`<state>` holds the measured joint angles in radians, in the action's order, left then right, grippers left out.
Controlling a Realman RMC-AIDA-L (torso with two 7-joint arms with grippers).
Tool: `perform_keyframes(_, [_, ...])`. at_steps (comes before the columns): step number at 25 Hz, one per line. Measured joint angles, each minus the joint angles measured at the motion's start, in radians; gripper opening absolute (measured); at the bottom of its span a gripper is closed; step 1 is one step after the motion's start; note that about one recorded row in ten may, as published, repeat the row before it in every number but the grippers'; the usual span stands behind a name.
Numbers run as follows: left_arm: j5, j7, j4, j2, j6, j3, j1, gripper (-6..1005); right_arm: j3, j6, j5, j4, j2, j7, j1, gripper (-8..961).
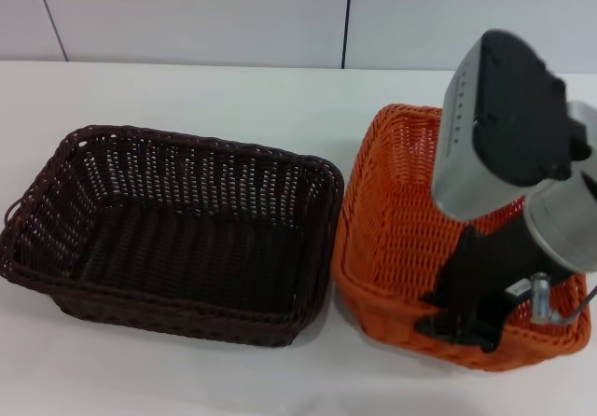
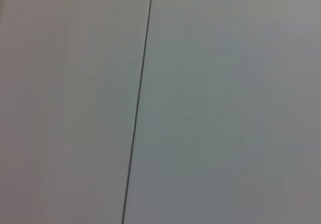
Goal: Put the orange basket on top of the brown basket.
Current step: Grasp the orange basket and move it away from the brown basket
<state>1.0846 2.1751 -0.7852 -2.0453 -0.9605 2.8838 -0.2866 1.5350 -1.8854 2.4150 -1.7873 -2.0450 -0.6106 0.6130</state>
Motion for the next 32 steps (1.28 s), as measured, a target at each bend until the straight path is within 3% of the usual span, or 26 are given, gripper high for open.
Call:
perform_keyframes(12, [-0.008, 0.0, -0.017, 0.004, 0.0, 0.0, -0.004, 530, 0.096, 0.005, 0.021, -0.166, 0.001, -0.004, 0.004, 161])
perform_keyframes(32, [-0.008, 0.0, -0.019, 0.009, -0.001, 0.0, -0.006, 528, 0.138, 0.007, 0.151, -0.246, 0.005, -0.044, 0.063, 153])
